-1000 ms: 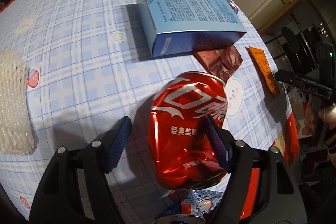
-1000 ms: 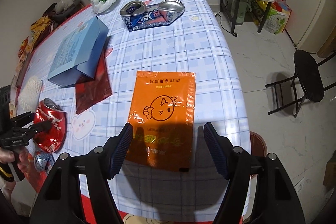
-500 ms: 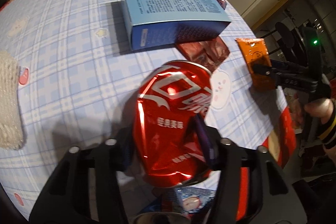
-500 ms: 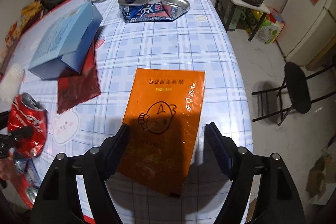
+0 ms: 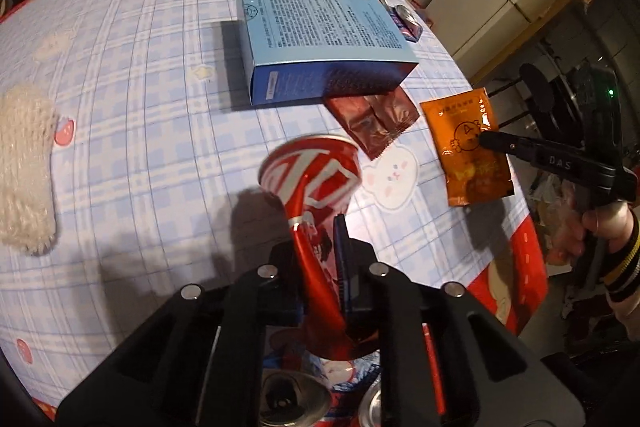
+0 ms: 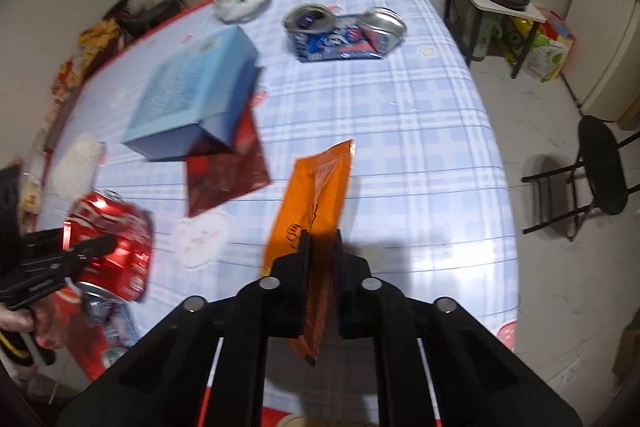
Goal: Collect trash
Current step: 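Grasp the red crushed can with the left tool while the right tool grasps the orange packet, then lift the can and packet and carry them over the brown basin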
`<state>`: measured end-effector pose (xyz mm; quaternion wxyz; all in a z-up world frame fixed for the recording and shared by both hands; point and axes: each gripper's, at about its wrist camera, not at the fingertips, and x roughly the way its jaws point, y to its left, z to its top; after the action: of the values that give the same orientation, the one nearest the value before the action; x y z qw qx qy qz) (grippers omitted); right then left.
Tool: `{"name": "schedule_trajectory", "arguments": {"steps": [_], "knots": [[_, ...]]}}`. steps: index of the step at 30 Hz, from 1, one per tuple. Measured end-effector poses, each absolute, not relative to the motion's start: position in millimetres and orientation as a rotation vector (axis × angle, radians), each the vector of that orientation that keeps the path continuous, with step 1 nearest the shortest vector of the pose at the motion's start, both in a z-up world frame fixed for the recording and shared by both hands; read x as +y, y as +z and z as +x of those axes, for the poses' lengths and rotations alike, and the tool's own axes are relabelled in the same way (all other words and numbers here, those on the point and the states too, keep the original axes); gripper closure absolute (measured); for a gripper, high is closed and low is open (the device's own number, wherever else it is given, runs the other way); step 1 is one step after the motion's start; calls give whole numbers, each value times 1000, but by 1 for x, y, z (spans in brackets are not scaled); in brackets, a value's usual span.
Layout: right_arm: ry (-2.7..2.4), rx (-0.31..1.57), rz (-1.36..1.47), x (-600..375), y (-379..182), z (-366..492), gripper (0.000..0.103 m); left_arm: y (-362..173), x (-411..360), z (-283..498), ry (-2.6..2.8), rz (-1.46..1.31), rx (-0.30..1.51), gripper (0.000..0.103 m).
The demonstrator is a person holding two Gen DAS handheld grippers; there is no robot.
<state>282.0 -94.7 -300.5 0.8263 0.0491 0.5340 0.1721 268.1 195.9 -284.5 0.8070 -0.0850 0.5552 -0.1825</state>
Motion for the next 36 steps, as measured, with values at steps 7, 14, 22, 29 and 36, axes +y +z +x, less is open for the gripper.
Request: {"name": "schedule_trajectory", "arguments": {"steps": [7,14,22,29,36], "knots": [[398,1124,128,-89,-297,273,97,-284,197,261,-388,-192,1191,88],[403,1043,182,-109,-272,253,99,-263,193,255,-402,-203,1147,88],[327,951,259,-174,-243,215,99,-228,147,249,-476,-152,1096,88],[193,887,319,-268,-228,172,99,-202,52,250,-606,-61,1064,88],[64,861,384,-358,-232,136,99,-195,-63,249,-730,40,1075,88]]}}
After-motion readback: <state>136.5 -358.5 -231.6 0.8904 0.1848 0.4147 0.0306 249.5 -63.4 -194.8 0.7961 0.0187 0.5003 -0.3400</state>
